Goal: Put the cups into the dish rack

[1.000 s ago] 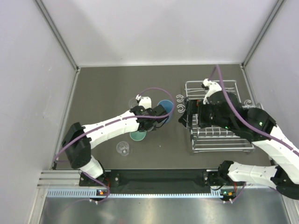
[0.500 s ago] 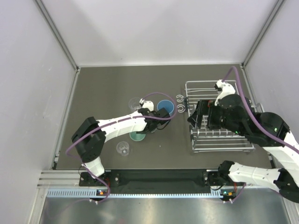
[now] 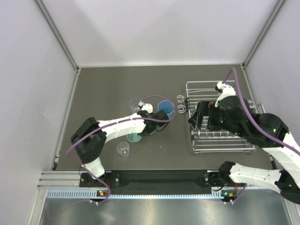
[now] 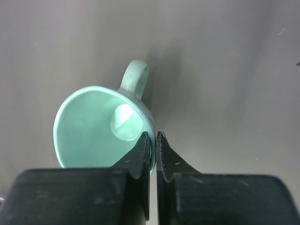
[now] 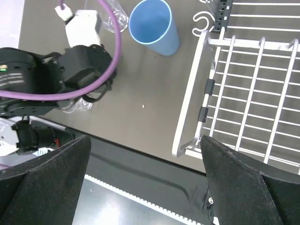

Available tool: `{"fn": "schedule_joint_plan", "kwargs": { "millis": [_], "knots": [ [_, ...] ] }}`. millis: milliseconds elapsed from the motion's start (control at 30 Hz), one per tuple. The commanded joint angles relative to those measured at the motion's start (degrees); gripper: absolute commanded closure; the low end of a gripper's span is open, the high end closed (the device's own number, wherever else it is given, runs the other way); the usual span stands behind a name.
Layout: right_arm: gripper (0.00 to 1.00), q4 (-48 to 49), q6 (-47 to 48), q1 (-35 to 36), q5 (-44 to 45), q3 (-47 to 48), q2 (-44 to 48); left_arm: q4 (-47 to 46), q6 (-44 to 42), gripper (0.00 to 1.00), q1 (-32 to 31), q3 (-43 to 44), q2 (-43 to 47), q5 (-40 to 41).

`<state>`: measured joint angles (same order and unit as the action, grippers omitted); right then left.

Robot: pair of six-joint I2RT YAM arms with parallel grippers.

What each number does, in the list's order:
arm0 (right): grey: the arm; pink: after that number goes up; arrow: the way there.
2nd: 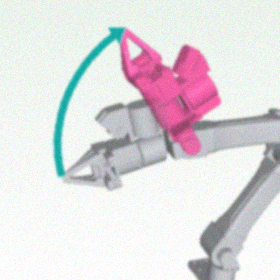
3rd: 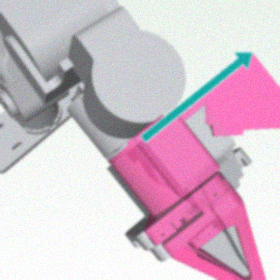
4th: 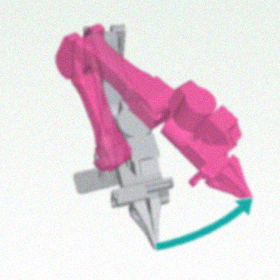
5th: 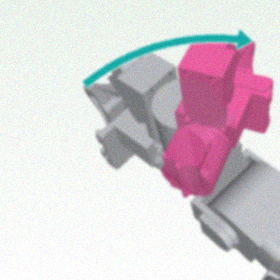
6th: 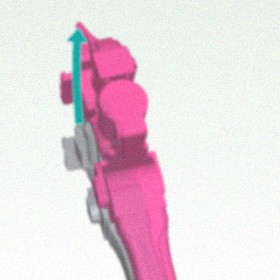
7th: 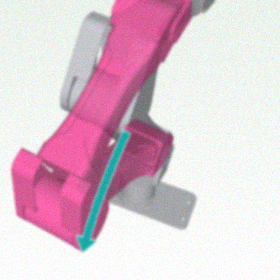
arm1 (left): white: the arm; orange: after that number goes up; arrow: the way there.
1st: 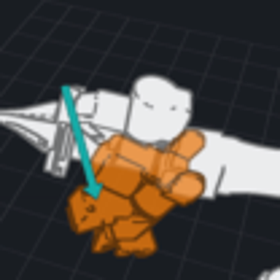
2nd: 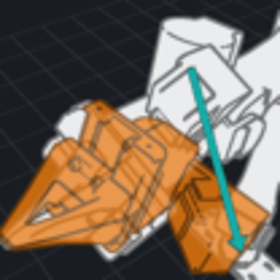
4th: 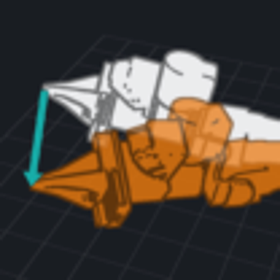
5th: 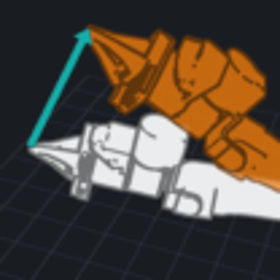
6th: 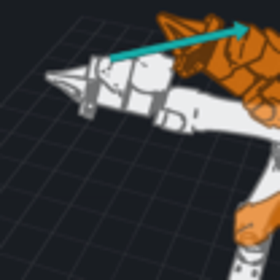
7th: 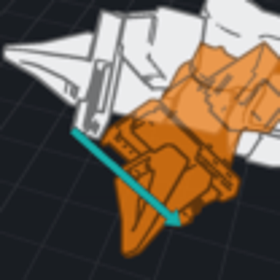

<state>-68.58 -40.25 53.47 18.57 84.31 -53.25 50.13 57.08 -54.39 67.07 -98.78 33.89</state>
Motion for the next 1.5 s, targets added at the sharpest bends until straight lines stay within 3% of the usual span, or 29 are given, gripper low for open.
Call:
{"fn": "schedule_joint_plan", "kwargs": {
  "millis": [0, 233, 467, 667, 967, 1133, 1267, 1467],
  "knots": [
    [0.0, 1.51, -1.06, 0.84, 1.9, -0.73, 1.74, 0.76, -1.27, 1.0, 0.51, 1.75, 5.51, 1.0],
    [0.0, 7.13, -0.71, 0.76, 2.44, -4.77, 7.46, -0.2, -5.66, 1.0, 0.51, 3.77, 16.94, -2.24],
    [0.0, 11.0, 0.61, 0.67, -0.81, -8.19, 8.34, -15.46, -15.23, 1.0, 0.6, -0.26, 35.55, -19.87],
    [0.0, 16.1, 1.14, 0.67, -5.47, -12.33, 8.52, -25.07, -16.47, 1.0, 0.6, -3.43, 45.68, -29.13],
    [0.0, 29.8, 3.42, 0.67, -19.26, -19.17, 11.24, -40.62, -12.09, 1.0, 0.6, -8.61, 50.61, -45.29],
    [0.0, 38.77, 4.21, 0.76, -28.83, -22.78, 12.38, -48.18, -8.13, 1.0, 0.6, -10.03, 51.85, -48.82],
    [0.0, 45.71, 3.95, 0.76, -32.62, -24.46, 12.04, -57.75, -2.43, 1.0, 0.6, -12.13, 52.73, -51.38],
    [0.0, 54.25, 2.37, 0.75, -37.99, -26.66, 10.81, -64.36, 1.71, 1.0, 0.51, -11.79, 52.64, -54.98]
  ]
}}
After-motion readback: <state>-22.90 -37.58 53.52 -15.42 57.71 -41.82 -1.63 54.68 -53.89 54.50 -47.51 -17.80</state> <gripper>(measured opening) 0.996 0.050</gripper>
